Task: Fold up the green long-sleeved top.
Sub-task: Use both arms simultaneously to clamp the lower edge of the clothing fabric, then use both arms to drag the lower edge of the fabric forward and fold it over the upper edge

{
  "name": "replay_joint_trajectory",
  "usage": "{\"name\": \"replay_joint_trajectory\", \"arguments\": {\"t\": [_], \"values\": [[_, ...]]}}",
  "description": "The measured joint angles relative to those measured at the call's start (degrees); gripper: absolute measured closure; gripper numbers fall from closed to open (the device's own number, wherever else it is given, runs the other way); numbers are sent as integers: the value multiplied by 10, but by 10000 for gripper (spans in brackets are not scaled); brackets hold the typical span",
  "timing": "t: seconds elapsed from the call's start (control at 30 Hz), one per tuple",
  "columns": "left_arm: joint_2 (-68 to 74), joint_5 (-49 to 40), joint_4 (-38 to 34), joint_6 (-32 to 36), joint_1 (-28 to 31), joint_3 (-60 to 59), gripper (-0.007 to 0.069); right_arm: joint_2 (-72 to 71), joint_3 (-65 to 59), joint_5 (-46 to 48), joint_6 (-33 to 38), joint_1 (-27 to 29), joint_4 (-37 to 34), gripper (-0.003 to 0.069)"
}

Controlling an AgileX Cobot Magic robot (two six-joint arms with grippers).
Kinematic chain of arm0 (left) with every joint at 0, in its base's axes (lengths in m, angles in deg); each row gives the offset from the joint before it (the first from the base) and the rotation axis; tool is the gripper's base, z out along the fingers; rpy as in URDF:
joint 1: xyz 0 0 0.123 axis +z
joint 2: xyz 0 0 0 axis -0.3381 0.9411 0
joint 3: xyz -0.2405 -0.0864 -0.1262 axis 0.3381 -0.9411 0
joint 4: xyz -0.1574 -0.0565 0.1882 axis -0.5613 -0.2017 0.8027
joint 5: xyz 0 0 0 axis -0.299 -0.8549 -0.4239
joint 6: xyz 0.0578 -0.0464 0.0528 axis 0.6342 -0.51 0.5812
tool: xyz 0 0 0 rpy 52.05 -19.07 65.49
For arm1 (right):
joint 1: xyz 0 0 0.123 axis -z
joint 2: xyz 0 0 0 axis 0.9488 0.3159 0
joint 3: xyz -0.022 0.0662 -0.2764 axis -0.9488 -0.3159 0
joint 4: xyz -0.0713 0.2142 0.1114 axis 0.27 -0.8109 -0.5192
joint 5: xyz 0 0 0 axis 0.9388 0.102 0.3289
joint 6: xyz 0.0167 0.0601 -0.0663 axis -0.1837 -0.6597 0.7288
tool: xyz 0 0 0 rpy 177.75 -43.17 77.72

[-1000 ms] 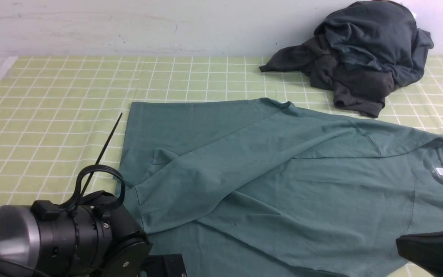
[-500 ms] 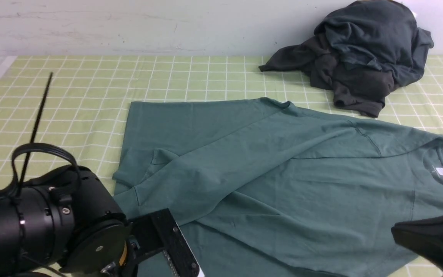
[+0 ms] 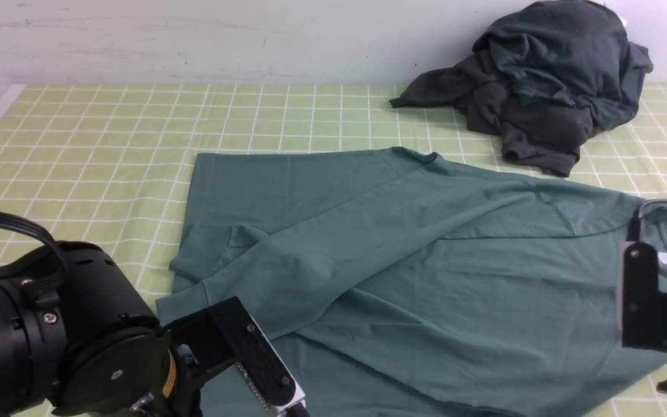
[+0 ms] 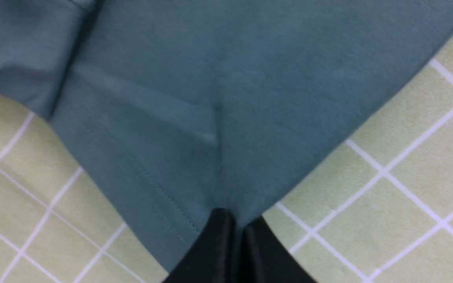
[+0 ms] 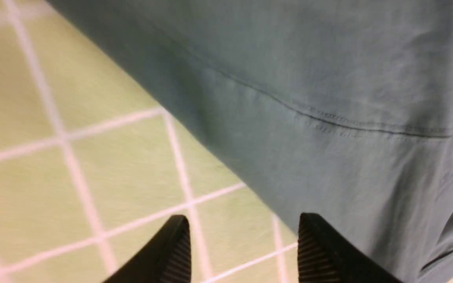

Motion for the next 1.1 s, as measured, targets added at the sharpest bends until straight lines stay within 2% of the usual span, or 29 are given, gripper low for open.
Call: {"name": "replay_joint_trajectory", "arguments": {"t": [0.2,0.33,0.47,0.5,0.6,0.7,0.83,1.1], "values": [[0,3,-2,1,0,0,625,81,0,-68,-15,0,115,354],[0,5,-2,1,0,0,625,109,1,-78,-17,0,155,384],[0,5,-2,1,0,1,625,114,3,-83,-45,-1,167,505],[0,5,-3,1,0,2,625,114,3,-83,-48,-1,167,512],[-8,-12,-14,0,0,19,625,105,3,-85,-111,-1,168,627],[-21,-38,-26,-1,7,57,625,78,3,-81,-183,-2,167,659],[-24,-43,-32,-1,46,114,625,48,9,-64,-248,-4,166,661],[36,17,-33,1,189,236,625,72,135,-56,-320,-4,166,661]]}}
